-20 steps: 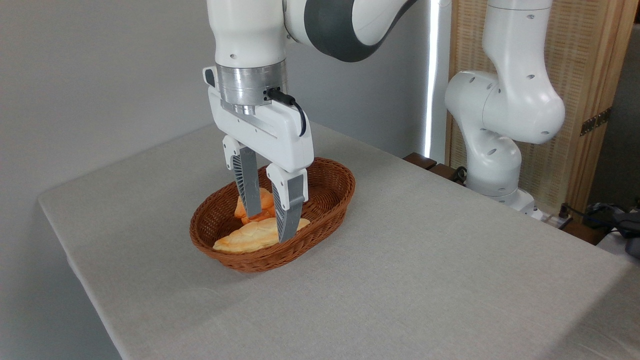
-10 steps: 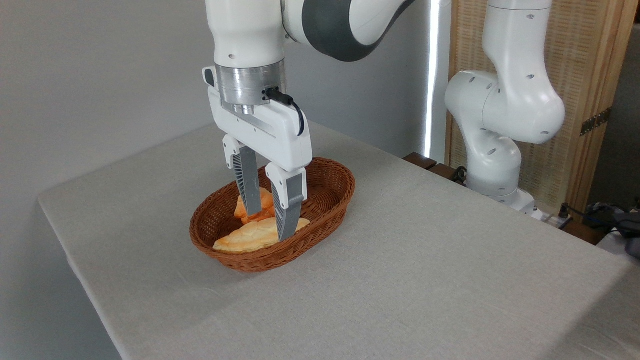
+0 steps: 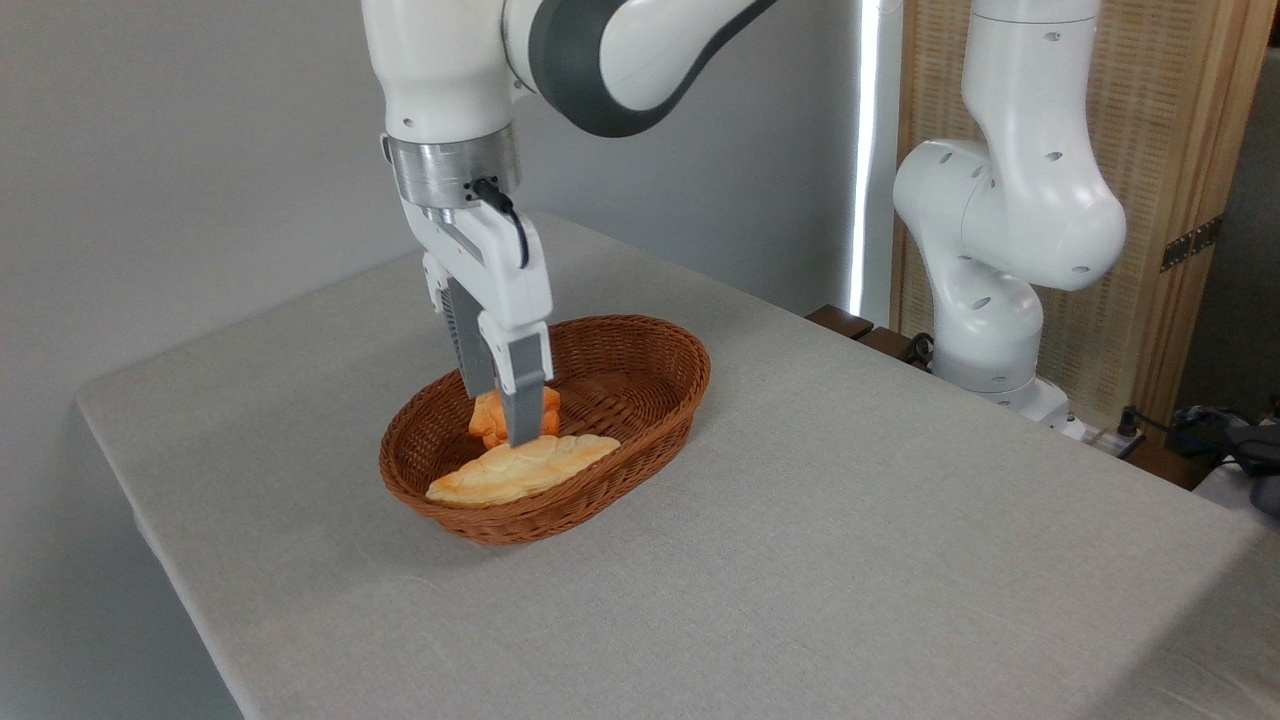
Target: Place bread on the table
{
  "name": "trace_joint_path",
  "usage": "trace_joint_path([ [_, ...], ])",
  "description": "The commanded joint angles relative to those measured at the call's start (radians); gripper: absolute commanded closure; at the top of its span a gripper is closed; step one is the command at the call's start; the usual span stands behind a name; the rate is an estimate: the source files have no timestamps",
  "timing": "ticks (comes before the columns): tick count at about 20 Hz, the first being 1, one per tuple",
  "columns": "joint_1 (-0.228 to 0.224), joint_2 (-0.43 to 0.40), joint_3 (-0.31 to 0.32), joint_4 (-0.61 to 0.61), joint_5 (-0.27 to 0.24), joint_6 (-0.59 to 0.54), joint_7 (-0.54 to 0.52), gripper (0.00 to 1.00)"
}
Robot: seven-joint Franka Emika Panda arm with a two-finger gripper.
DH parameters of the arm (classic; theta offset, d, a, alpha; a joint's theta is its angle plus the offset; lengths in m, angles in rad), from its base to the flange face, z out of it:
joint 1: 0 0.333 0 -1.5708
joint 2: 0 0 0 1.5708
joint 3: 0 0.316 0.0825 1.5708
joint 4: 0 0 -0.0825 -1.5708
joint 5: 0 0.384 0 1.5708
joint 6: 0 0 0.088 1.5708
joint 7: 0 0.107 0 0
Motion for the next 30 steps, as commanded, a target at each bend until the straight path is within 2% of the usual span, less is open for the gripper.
trace_joint_path([
  [1, -0.007, 0.008, -0.031, 0.010, -0.043, -0.012, 0.014, 0.00],
  [4, -0.007, 0.022, -0.064, 0.010, -0.045, -0.017, 0.012, 0.00],
  [8, -0.007, 0.025, -0.089, 0.010, -0.085, -0.021, 0.012, 0.00],
  [12, -0.007, 0.037, -0.120, 0.008, -0.086, -0.050, 0.017, 0.00],
  [19, -0.007, 0.054, -0.138, -0.003, -0.070, -0.075, 0.023, 0.00],
  [21, -0.007, 0.059, -0.140, -0.013, -0.019, -0.075, 0.023, 0.00],
  [22, -0.007, 0.062, -0.141, -0.013, -0.011, -0.075, 0.023, 0.00],
  [27, -0.009, 0.073, -0.143, -0.015, -0.010, -0.075, 0.013, 0.00],
  [28, -0.009, 0.073, -0.143, -0.015, -0.008, -0.075, 0.014, 0.10],
  [30, -0.007, 0.073, -0.143, -0.015, -0.008, -0.075, 0.022, 0.36],
])
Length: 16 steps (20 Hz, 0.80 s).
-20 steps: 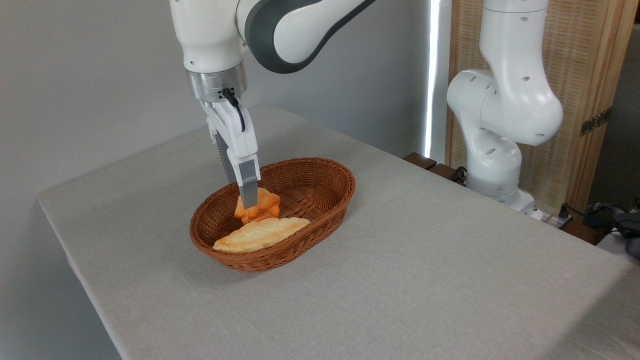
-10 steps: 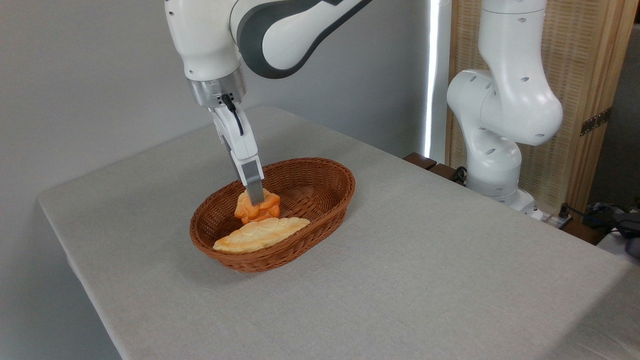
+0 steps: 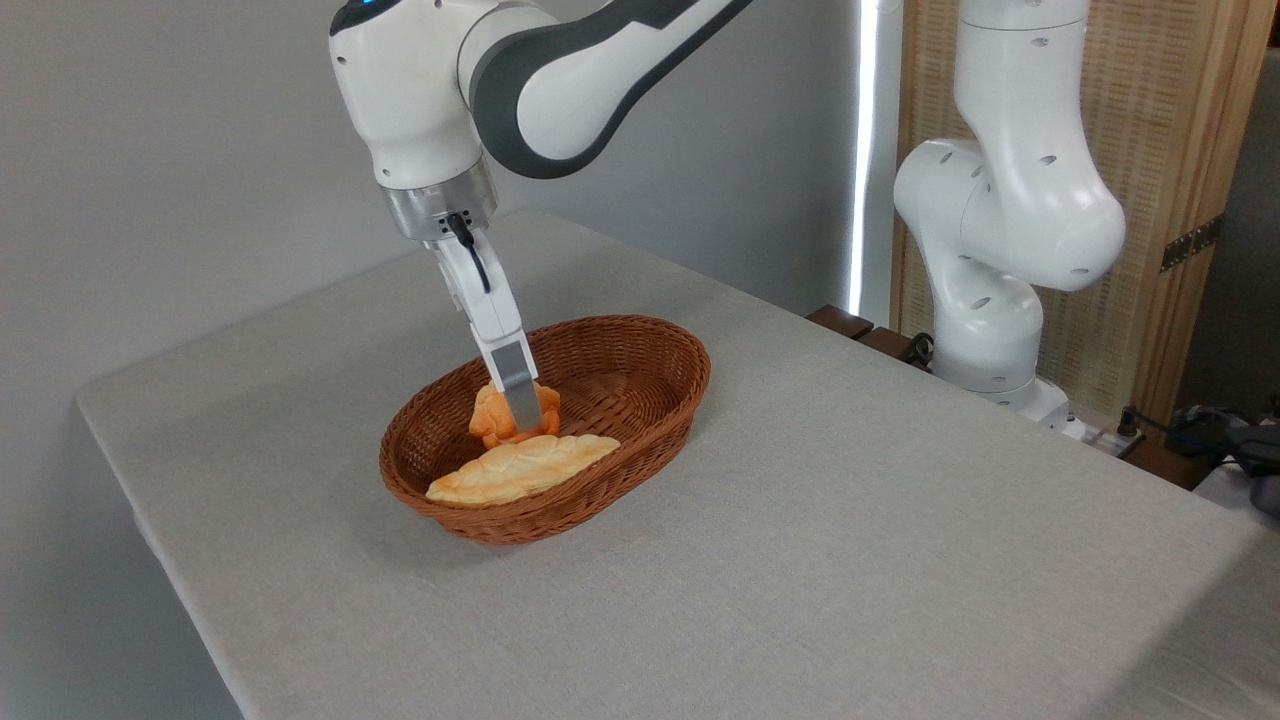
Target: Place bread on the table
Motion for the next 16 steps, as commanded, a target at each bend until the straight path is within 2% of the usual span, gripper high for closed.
trace_joint_path([
  [1, 0.002, -0.002, 0.000, 0.005, 0.011, -0.022, 0.022, 0.48],
  [2, 0.002, -0.001, 0.000, 0.005, 0.011, -0.022, 0.022, 0.59],
  [3, 0.002, -0.001, 0.000, 0.005, 0.011, -0.022, 0.022, 0.60],
  [16, 0.004, -0.002, 0.005, 0.009, 0.009, -0.022, 0.019, 0.59],
])
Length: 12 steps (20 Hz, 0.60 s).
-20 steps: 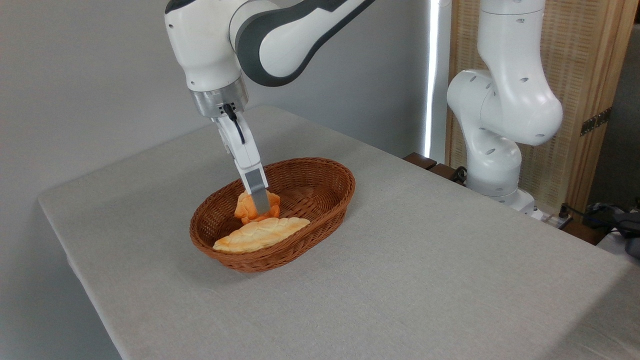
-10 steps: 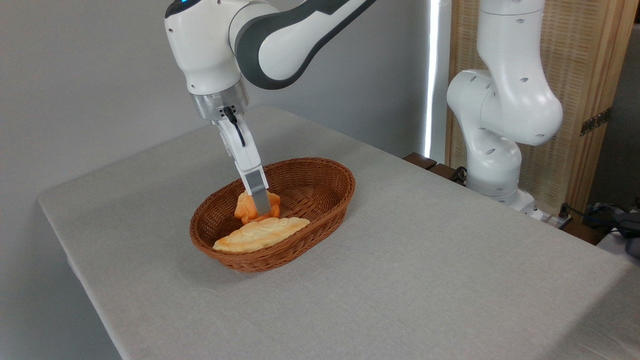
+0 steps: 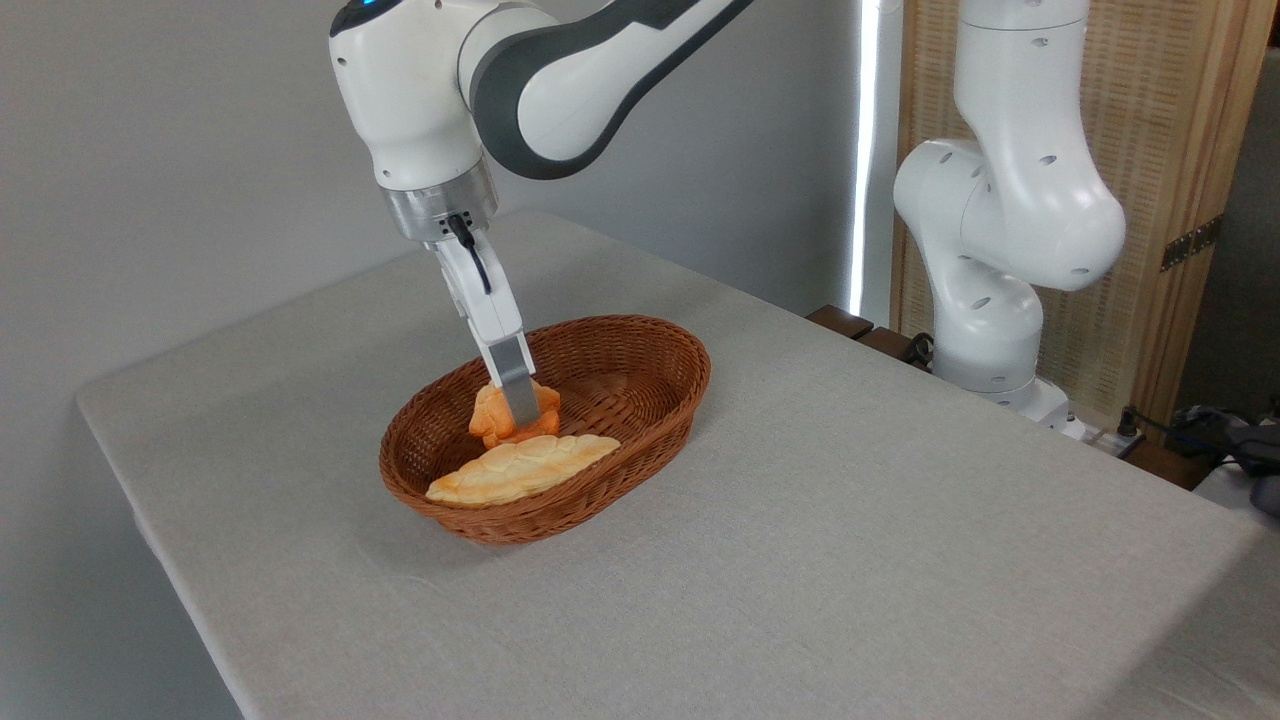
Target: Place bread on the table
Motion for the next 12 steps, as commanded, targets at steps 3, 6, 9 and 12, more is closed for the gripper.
trace_joint_path([
  [3, 0.001, -0.003, 0.008, 0.011, 0.009, -0.020, 0.019, 0.59],
  [6, 0.001, -0.006, 0.012, 0.014, 0.007, -0.020, 0.019, 0.59],
  [9, 0.003, -0.015, 0.014, 0.031, -0.001, -0.022, 0.017, 0.59],
  [12, 0.004, -0.021, 0.015, 0.048, -0.004, -0.032, 0.012, 0.59],
])
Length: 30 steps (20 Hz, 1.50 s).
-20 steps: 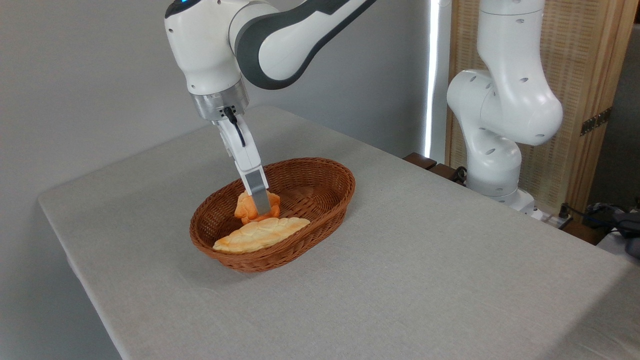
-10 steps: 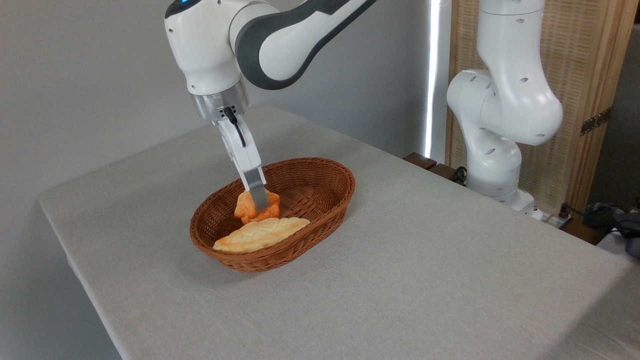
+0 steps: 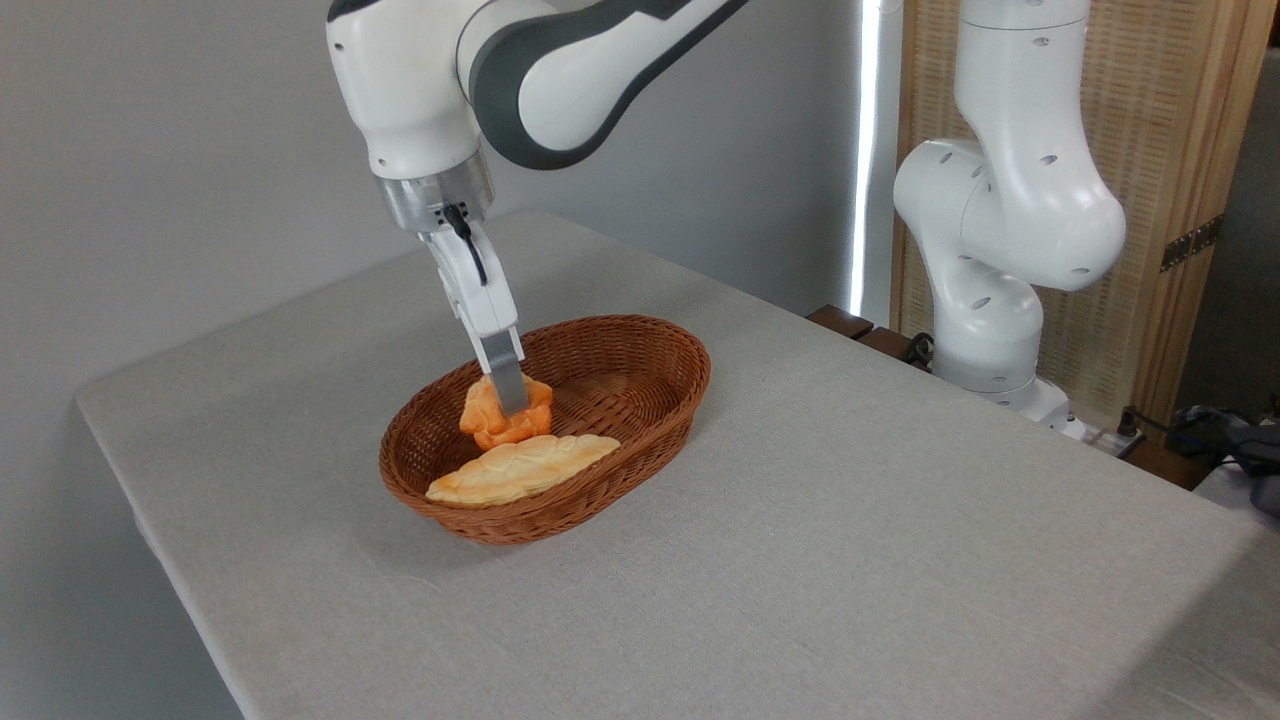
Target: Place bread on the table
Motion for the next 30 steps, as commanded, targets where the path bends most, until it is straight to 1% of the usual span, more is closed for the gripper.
trace_joint_path([
  [1, 0.002, -0.022, 0.011, 0.036, -0.005, -0.037, 0.012, 0.59],
  [4, 0.011, -0.027, 0.025, 0.080, -0.017, -0.084, 0.012, 0.59],
  [7, 0.010, -0.053, 0.098, 0.105, -0.019, -0.106, 0.020, 0.57],
  [9, 0.011, -0.054, 0.146, 0.108, -0.017, -0.106, 0.022, 0.56],
  [12, 0.011, -0.053, 0.192, 0.108, -0.010, -0.106, 0.026, 0.55],
  [13, 0.011, -0.051, 0.210, 0.108, -0.008, -0.106, 0.026, 0.52],
  [15, 0.011, -0.041, 0.252, 0.107, -0.008, -0.105, 0.025, 0.52],
  [17, 0.013, -0.024, 0.272, 0.105, -0.005, -0.105, 0.034, 0.52],
  [19, 0.011, -0.007, 0.311, 0.105, -0.004, -0.098, 0.060, 0.52],
  [22, 0.013, 0.019, 0.319, 0.107, -0.002, -0.094, 0.086, 0.52],
  [23, 0.011, 0.024, 0.319, 0.107, -0.002, -0.088, 0.086, 0.48],
  [24, 0.013, 0.033, 0.319, 0.107, -0.001, -0.088, 0.086, 0.41],
  [25, 0.013, 0.036, 0.321, 0.107, 0.016, -0.088, 0.091, 0.39],
  [26, 0.013, 0.045, 0.321, 0.107, 0.034, -0.089, 0.091, 0.26],
  [27, 0.013, 0.050, 0.321, 0.105, 0.051, -0.089, 0.089, 0.00],
  [30, 0.013, 0.050, 0.348, 0.107, 0.056, -0.089, 0.091, 0.00],
])
